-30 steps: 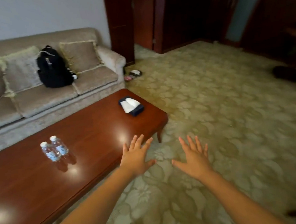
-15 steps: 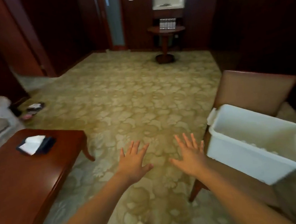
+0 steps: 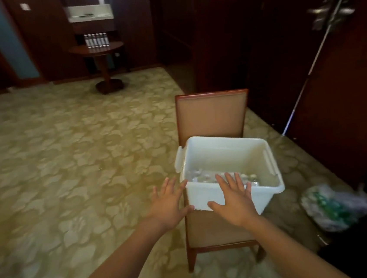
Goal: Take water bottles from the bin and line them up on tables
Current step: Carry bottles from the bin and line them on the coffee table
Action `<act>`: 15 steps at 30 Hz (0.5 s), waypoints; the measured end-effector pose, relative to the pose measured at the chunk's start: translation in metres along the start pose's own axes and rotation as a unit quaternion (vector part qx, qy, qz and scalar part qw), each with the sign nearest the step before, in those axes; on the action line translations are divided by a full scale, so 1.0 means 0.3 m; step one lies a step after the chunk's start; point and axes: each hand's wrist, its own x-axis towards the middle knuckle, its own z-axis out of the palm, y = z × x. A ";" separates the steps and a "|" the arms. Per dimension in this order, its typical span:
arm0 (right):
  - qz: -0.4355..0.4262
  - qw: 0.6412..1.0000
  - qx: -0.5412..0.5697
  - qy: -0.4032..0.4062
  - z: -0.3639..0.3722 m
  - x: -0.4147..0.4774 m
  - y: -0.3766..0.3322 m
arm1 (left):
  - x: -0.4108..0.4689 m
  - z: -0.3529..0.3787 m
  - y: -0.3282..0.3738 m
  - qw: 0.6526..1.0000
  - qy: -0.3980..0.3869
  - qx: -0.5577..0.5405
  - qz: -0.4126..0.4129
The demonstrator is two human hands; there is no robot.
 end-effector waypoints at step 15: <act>0.121 0.992 -0.007 -0.041 -0.059 0.304 0.353 | 0.561 0.088 0.188 0.994 -0.068 -0.013 0.089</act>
